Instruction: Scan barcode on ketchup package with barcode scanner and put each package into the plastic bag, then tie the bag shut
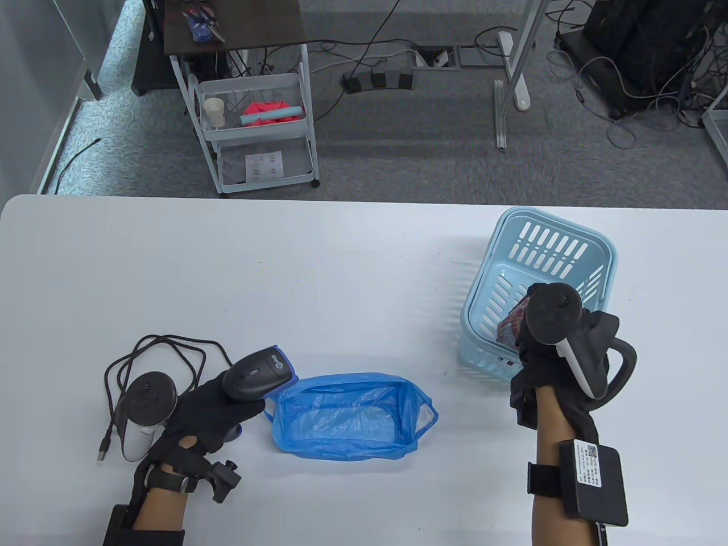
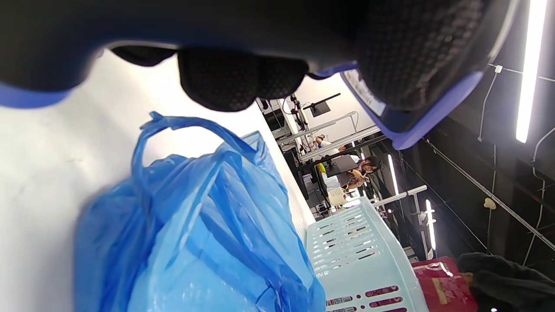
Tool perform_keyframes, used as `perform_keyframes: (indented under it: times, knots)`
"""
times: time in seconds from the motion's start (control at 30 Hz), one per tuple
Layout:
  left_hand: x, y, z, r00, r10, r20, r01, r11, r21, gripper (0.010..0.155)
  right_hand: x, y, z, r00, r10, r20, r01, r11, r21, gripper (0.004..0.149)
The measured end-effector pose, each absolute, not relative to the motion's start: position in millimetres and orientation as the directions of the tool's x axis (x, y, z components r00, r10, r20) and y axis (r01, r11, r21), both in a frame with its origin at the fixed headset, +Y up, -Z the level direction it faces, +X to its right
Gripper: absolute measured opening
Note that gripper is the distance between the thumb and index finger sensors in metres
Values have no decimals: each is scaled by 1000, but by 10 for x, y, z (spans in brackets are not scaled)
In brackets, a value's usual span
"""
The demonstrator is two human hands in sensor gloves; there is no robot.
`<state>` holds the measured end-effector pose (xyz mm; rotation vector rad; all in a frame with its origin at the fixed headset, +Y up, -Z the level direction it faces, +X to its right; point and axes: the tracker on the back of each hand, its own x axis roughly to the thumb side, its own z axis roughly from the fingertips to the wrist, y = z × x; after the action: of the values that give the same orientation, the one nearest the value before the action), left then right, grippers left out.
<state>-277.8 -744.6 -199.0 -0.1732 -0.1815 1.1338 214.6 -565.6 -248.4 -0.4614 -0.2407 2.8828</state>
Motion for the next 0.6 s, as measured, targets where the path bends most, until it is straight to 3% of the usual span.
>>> perform_keyframes:
  times: [0.6]
  knots:
    - [-2805,-7447,-1984,411,910,52,-885,412,-218,55,1715,-5174,-2095,-976,208,-60,-176,-925,-337,44]
